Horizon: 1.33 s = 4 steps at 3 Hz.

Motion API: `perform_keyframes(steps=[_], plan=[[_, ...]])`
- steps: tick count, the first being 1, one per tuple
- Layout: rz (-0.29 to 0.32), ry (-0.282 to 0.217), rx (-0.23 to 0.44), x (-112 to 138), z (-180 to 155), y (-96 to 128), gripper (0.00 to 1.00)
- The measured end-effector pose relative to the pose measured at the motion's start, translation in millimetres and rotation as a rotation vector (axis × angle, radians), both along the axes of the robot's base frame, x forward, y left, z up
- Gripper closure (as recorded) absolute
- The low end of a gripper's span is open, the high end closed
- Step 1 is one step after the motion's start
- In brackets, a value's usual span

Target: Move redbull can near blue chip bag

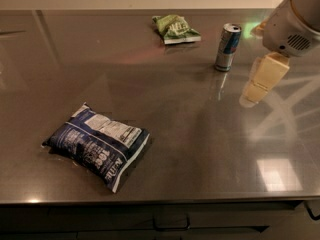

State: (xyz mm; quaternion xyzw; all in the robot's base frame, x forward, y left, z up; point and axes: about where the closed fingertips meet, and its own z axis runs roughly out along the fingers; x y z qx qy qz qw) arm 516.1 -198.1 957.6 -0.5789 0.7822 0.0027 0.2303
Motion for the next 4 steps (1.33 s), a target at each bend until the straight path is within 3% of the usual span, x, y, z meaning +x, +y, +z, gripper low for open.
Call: perform_keyframes(steps=[1, 2, 4], plan=[[-0.036, -0.039, 0.063, 44.8, -9.2, 5.6, 0.00], [-0.119, -0.080, 0.135, 87.3, -12.6, 0.7, 0.00], [-0.288, -0.108, 0.313, 158.1, -17.3, -9.6, 0.00]])
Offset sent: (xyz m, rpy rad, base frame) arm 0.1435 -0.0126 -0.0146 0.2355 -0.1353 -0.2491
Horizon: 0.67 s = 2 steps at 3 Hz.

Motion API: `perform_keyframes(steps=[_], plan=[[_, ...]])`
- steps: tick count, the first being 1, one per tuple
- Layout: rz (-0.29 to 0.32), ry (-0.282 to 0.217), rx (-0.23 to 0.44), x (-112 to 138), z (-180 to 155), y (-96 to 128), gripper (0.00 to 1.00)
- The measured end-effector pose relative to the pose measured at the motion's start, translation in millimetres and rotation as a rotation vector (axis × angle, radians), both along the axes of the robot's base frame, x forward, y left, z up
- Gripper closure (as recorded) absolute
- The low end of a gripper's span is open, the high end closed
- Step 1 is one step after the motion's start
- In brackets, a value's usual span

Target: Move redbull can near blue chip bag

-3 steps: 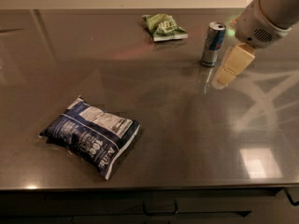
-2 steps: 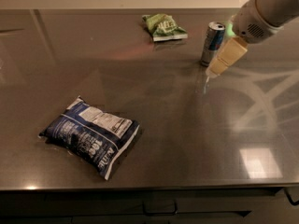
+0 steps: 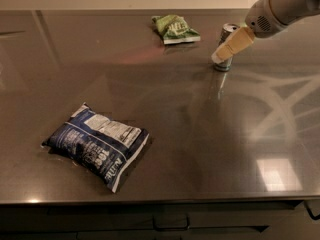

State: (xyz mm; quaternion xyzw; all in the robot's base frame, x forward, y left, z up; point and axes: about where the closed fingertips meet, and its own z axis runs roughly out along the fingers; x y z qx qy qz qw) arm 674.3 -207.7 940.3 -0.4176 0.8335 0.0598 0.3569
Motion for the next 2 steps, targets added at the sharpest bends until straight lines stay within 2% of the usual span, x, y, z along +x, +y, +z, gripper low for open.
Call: perform_keyframes(steps=[2], plan=[[-0.096, 0.011, 0.141, 41.7, -11.4, -8.0, 0.00]])
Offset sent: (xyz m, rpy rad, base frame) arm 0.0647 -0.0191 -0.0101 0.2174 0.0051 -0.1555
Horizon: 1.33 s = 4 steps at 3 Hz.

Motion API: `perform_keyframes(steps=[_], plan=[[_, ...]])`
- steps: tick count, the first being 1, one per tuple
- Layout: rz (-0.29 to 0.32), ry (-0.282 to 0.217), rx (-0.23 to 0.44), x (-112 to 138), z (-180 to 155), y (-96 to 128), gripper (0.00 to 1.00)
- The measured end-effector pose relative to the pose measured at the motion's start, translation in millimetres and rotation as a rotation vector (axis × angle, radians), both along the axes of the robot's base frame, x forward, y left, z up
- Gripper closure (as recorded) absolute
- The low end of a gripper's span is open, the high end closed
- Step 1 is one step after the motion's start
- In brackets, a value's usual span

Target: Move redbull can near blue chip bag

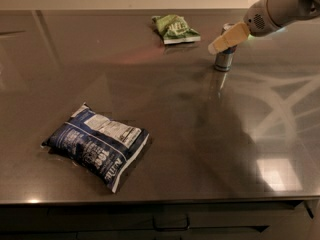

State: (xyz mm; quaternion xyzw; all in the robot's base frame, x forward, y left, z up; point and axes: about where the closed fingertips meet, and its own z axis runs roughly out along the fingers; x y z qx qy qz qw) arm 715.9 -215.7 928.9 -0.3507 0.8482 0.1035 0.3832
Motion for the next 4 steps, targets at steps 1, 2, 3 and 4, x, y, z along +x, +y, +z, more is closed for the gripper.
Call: perform_keyframes(steps=[1, 2, 3, 4], plan=[[-0.029, 0.007, 0.036, 14.4, -4.1, -5.2, 0.10], [-0.039, 0.027, 0.042, 21.0, -7.9, -7.2, 0.29], [-0.047, 0.041, 0.033, 21.4, -7.9, -10.8, 0.51], [-0.020, 0.056, 0.026, 13.3, -6.4, -6.7, 0.75]])
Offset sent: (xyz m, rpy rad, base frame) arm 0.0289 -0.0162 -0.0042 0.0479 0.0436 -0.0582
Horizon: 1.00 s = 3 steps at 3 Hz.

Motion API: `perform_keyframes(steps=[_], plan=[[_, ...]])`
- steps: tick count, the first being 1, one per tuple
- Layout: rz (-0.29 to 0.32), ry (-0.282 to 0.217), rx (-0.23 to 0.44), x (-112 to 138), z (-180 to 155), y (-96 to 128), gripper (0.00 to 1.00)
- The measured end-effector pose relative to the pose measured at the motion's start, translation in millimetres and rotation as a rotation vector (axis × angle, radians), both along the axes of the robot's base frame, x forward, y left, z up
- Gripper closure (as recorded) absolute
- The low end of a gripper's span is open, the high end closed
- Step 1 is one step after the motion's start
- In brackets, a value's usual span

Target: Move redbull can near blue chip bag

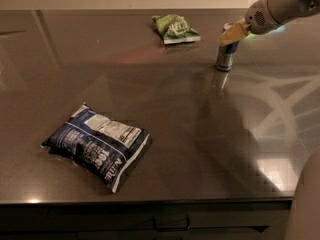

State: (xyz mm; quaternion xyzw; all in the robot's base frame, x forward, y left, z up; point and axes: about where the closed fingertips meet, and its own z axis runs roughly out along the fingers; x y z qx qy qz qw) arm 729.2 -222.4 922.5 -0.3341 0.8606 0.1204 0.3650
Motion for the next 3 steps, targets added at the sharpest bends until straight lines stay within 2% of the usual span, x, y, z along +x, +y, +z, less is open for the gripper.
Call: perform_keyframes(steps=[1, 2, 3], plan=[[0.066, 0.010, 0.008, -15.1, 6.5, 15.8, 0.98], [0.175, 0.026, 0.030, -38.5, 16.9, 42.9, 1.00], [0.315, 0.039, 0.052, -67.4, 29.4, 74.6, 1.00]])
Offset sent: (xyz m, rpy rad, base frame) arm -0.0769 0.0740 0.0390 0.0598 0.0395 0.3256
